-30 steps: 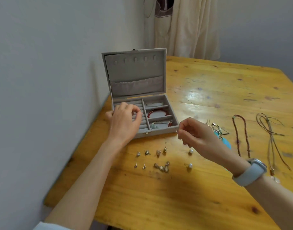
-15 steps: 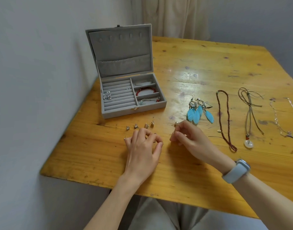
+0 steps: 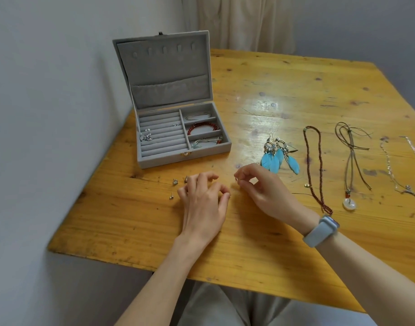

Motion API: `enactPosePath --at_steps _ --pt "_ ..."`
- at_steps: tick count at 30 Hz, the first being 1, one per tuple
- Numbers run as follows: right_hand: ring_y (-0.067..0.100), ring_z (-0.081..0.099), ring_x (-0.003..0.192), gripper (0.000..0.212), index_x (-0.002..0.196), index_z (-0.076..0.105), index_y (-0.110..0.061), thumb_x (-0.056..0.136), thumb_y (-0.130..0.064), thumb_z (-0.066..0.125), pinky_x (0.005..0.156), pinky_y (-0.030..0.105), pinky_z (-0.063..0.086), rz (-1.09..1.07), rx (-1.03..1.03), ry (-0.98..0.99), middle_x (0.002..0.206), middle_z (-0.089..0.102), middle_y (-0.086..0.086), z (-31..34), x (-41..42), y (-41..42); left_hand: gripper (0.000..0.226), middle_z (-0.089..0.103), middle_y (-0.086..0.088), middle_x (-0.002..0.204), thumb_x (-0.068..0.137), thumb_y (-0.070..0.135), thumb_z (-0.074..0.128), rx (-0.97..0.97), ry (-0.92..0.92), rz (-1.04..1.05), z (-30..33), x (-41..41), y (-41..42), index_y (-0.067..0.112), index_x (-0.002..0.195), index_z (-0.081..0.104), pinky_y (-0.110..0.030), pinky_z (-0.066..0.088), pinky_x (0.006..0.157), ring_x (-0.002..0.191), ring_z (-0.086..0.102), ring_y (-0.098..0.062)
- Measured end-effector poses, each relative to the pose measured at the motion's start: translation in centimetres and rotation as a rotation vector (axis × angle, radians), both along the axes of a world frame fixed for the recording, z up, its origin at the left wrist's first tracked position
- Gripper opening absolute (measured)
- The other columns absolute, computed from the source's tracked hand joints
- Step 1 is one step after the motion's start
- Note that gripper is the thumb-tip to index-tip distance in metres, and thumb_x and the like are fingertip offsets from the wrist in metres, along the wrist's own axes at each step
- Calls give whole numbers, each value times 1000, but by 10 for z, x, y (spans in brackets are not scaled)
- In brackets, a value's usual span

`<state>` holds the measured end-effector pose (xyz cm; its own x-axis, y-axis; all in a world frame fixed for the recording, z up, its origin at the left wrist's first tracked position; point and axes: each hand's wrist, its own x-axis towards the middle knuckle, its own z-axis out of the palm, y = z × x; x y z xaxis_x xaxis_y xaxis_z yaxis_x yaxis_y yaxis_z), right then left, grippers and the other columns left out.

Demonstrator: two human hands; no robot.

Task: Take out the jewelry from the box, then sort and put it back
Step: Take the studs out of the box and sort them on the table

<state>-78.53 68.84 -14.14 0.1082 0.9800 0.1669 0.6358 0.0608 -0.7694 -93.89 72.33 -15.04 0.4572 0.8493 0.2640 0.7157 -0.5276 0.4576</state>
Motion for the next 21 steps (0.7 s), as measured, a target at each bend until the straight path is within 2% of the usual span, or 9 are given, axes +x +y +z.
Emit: enactPosePath --at_steps 4,7,11,21 --pt "15 50 80 3 86 62 -14 83 -14 61 65 30 46 -17 30 -246 96 51 1 -7 0 -9 4 55 0 114 81 24 65 -3 -12 10 -4 -1 0 21 83 67 -30 16 82 110 32 -14" --pt "14 46 81 5 87 65 -16 83 -17 62 64 28 42 -39 12 -317 93 49 1 -8 -3 -11 6 55 1 114 81 25 65 -15 -12 20 -3 -1 1 22 85 68 -28 14 81 111 36 -16" --pt "11 43 77 7 88 67 -17 83 -20 63 60 23 35 -73 22 -329 87 45 -5 -9 -7 -8 8 55 3 114 81 27 65 -23 -12 28 -2 -2 1 23 87 69 -24 11 79 111 38 -17" --pt "11 42 81 11 91 70 -17 83 -19 63 66 31 44 -48 0 -237 84 47 -4 -6 -6 -9 10 58 1 109 81 25 66 -7 -42 38 -4 -1 2 22 89 70 -26 13 79 108 41 -19"
